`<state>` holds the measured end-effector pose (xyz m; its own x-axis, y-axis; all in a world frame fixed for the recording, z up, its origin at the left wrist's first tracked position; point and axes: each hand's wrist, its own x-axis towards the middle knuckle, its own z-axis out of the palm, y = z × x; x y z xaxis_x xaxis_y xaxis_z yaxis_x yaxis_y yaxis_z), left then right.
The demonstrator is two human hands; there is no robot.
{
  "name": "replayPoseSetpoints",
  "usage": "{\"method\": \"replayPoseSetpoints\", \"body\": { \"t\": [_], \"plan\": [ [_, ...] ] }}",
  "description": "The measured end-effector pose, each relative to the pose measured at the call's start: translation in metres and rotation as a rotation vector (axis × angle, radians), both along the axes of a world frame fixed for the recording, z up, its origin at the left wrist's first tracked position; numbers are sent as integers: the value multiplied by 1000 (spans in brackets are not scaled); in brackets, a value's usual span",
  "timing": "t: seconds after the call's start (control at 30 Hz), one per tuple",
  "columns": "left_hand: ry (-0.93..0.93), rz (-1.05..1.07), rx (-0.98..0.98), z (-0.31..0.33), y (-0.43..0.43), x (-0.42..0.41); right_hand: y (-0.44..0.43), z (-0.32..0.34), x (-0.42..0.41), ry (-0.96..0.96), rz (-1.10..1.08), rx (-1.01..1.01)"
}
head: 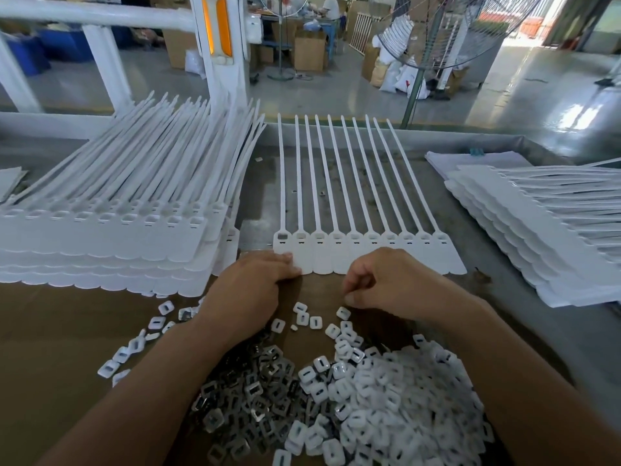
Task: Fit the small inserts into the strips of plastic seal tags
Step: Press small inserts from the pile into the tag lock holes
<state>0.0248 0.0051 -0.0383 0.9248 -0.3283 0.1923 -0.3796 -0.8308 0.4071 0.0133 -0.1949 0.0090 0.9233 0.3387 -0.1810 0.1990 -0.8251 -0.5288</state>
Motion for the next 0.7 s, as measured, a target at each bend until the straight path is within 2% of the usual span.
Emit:
{"method": "replayPoseSetpoints", "body": {
  "t": [0.17,0.4,0.7],
  "plan": [
    [2,-7,1,1,-1,0,-11,3,-5,47,10,28],
    [-12,-1,-4,1,-1,-1,-16,13,-9,278,166,-61],
    [-2,-4,6,0,-1,0,-12,9,-11,244,210,-155]
  ]
}}
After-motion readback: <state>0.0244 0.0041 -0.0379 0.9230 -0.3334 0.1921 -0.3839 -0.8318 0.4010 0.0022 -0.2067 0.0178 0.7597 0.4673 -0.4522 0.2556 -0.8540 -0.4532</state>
